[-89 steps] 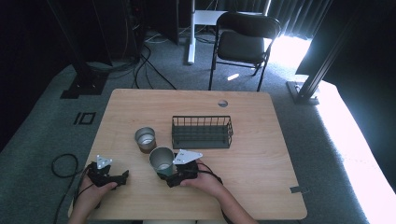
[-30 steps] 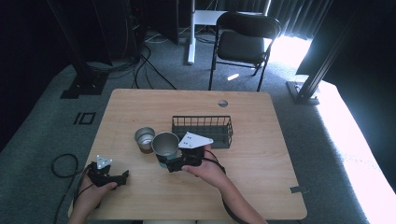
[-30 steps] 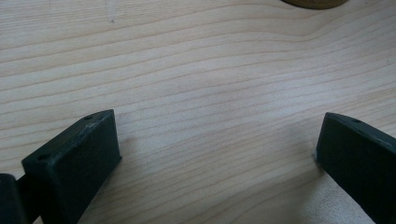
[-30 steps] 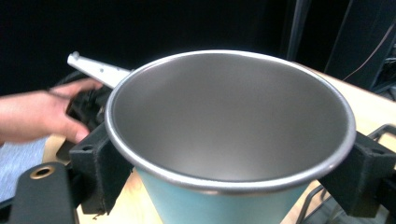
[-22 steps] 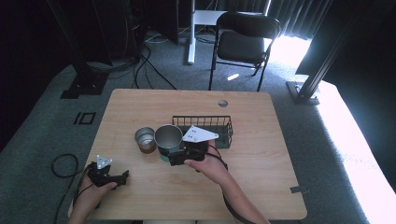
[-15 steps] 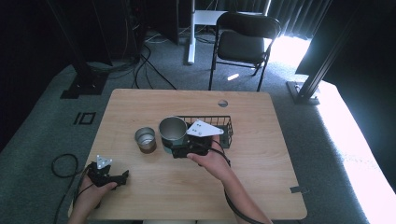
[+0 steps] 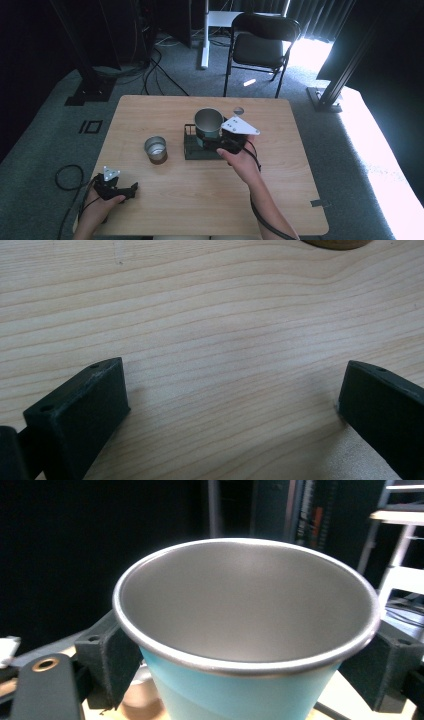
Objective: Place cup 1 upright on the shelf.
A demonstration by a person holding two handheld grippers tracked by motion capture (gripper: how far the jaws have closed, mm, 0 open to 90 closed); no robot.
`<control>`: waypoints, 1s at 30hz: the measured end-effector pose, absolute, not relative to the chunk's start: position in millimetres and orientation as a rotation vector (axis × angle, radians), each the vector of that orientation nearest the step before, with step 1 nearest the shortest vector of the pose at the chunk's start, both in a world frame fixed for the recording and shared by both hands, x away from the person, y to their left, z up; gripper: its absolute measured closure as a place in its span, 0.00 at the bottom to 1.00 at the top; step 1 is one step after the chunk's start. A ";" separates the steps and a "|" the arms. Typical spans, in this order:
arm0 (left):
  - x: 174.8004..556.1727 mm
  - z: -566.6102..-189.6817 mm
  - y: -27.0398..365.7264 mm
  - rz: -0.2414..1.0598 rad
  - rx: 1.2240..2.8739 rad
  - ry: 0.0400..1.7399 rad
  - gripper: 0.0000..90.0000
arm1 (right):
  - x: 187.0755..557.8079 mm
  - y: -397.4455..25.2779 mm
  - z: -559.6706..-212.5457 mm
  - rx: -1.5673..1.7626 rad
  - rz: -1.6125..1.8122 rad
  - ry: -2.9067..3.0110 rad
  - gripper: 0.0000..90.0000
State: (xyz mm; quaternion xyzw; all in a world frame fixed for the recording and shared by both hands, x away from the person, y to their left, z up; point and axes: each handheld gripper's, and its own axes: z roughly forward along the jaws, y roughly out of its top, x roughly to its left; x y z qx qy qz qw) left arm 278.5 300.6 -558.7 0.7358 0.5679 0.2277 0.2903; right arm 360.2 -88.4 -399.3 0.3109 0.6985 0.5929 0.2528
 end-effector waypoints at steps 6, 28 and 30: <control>278.5 -558.9 300.5 0.609 1.961 1.514 0.00 | 375.2 -108.5 -406.8 0.928 1.531 1.836 0.15; 278.4 -558.8 300.6 0.607 1.962 1.515 0.00 | 407.9 -147.1 -461.4 1.153 1.338 1.754 0.15; 278.4 -558.8 300.6 0.607 1.962 1.515 0.00 | 409.0 -148.6 -465.6 1.165 1.329 1.759 0.15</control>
